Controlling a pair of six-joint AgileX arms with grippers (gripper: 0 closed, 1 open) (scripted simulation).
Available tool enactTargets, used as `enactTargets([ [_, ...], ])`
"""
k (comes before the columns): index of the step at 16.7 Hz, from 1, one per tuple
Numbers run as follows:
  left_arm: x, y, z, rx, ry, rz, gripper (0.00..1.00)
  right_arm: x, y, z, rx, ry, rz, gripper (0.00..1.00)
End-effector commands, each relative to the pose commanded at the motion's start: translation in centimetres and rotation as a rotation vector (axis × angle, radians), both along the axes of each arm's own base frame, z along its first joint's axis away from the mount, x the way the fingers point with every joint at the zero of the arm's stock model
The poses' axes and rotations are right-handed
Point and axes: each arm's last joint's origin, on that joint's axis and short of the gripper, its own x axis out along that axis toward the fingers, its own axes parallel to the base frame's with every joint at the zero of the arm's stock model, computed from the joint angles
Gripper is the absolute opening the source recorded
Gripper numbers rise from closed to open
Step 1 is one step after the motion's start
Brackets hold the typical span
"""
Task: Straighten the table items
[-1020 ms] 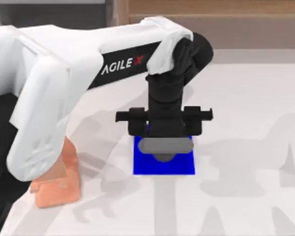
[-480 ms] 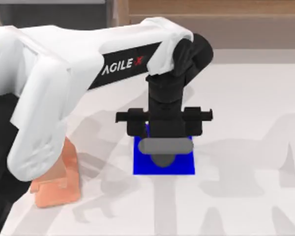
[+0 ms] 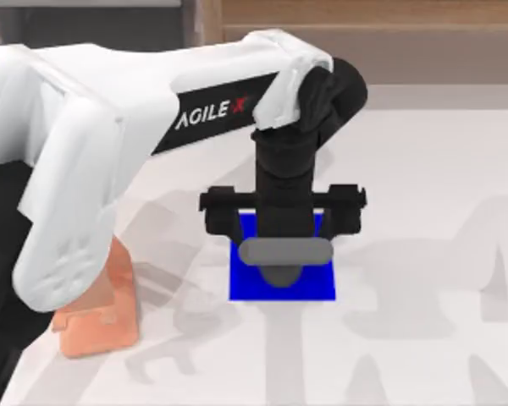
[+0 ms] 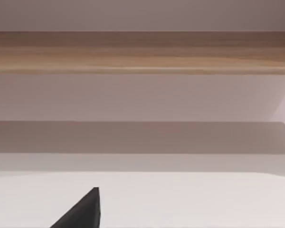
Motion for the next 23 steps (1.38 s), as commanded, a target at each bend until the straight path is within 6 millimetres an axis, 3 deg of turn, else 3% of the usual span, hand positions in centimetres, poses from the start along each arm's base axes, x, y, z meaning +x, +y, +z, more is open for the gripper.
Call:
enactTargets([
  [5, 0.4, 0.5, 0.3, -0.005, -0.006, 0.026, 1.00, 0.0, 0.0, 0.0, 0.000, 0.000, 0.000, 1.00],
  [7, 1.6, 2.3, 1.0, -0.012, -0.017, 0.128, 1.00, 0.0, 0.0, 0.0, 0.000, 0.000, 0.000, 1.00],
  [9, 3.5, 5.6, 1.5, -0.014, -0.024, 0.304, 1.00, 0.0, 0.0, 0.0, 0.000, 0.000, 0.000, 1.00],
  [12, 6.4, 12.7, 2.0, -0.008, -0.025, 0.677, 1.00, 0.0, 0.0, 0.0, 0.000, 0.000, 0.000, 1.00],
  [16, 8.1, 24.5, 2.4, 0.009, -0.015, 1.304, 1.00, 0.0, 0.0, 0.0, 0.000, 0.000, 0.000, 1.00],
  [20, 6.3, 36.4, 2.9, 0.026, -0.005, 1.969, 1.00, 0.0, 0.0, 0.0, 0.000, 0.000, 0.000, 1.00],
  [23, 3.6, 43.0, 3.4, 0.031, -0.004, 2.342, 1.00, 0.0, 0.0, 0.0, 0.000, 0.000, 0.000, 1.00],
])
